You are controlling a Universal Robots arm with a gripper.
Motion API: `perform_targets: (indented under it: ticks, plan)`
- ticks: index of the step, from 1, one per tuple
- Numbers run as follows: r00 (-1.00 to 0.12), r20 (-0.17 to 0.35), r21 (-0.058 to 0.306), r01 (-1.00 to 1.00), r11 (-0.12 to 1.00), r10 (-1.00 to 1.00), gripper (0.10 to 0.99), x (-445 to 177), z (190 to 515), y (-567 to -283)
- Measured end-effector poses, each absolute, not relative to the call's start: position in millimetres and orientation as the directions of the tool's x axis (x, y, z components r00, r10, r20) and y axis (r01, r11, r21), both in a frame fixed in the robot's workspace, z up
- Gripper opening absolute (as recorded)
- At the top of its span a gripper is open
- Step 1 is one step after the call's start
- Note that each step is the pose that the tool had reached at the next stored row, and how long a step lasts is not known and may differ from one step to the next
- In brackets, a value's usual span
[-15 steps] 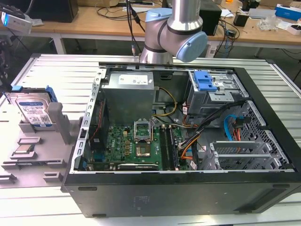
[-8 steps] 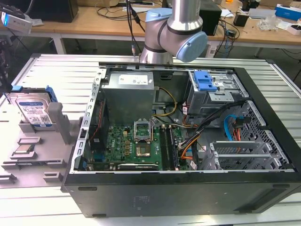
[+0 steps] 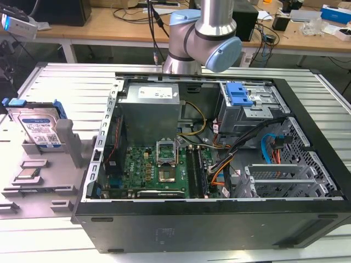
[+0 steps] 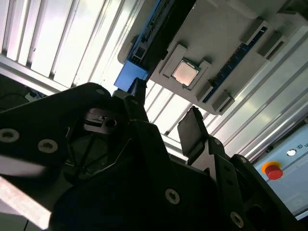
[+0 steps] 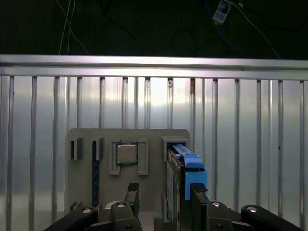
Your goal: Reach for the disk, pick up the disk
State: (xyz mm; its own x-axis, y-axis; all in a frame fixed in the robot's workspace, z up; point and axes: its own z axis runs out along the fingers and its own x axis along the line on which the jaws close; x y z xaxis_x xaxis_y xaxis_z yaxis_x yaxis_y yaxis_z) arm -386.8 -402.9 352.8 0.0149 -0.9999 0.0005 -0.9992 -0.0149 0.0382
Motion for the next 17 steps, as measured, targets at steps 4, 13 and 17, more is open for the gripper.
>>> perform_targets:
  ticks: [4, 13, 17]
  plan:
    - [0.015, 0.0, 0.038, -0.999, -0.015, -1.0, 0.541, -386.8, 352.8, -399.7]
    - [0.015, 0.001, 0.038, -0.999, -0.015, -1.0, 0.541, -386.8, 350.4, -384.5]
    - [0.015, 0.001, 0.038, -0.999, -0.015, -1.0, 0.541, -386.8, 346.1, -384.5]
